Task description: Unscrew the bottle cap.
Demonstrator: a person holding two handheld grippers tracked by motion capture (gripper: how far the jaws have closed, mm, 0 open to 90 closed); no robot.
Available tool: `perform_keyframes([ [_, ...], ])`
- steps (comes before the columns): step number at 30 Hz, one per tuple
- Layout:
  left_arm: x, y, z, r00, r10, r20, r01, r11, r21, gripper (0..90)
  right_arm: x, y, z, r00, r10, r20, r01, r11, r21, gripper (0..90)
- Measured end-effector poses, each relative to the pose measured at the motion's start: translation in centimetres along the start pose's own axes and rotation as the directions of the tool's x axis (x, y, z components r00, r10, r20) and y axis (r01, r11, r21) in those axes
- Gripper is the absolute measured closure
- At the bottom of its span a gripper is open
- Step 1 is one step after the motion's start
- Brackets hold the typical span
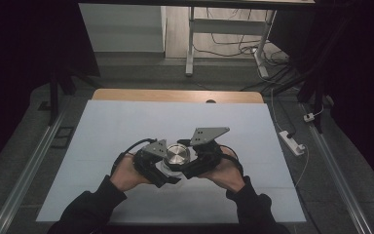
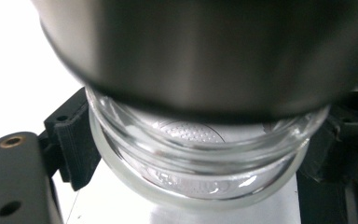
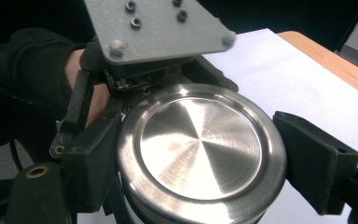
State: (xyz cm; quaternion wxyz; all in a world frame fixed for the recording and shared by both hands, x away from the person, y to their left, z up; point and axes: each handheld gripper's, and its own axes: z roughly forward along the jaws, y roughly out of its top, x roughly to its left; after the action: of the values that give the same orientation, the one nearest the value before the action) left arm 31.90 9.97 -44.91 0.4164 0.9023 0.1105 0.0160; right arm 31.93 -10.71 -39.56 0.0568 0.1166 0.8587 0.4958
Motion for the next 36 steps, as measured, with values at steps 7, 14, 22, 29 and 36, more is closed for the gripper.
perform_keyframes([
  [7, 0.1, -0.2, -0.3, 0.9999, -0.01, -0.014, 0.01, 0.9999, -0.004, 14.9, -0.3, 0.0, -0.6, 0.9998, 0.009, 0.02, -0.008, 1.0, -0.013, 18.4],
  [14, 0.2, -0.6, -0.7, 0.9993, -0.023, -0.029, 0.022, 0.9996, -0.016, 15.0, -0.9, -0.3, -1.1, 0.9982, 0.024, 0.055, -0.023, 0.999, -0.023, 18.4],
  [22, 0.1, -0.9, -1.0, 0.999, -0.024, -0.037, 0.023, 0.9996, -0.019, 15.0, -1.7, -0.6, -1.5, 0.9948, 0.046, 0.091, -0.044, 0.999, -0.025, 18.4],
  [29, 0.2, -1.2, -1.5, 0.9976, -0.038, -0.058, 0.037, 0.9989, -0.029, 15.0, -2.3, -1.1, -1.6, 0.9919, 0.061, 0.112, -0.058, 0.998, -0.026, 18.4],
  [36, 0.9, -1.4, -2.2, 0.9934, -0.064, -0.095, 0.06, 0.9973, -0.042, 14.9, -2.0, -1.4, -1.8, 0.9915, 0.052, 0.119, -0.049, 0.999, -0.023, 18.3],
])
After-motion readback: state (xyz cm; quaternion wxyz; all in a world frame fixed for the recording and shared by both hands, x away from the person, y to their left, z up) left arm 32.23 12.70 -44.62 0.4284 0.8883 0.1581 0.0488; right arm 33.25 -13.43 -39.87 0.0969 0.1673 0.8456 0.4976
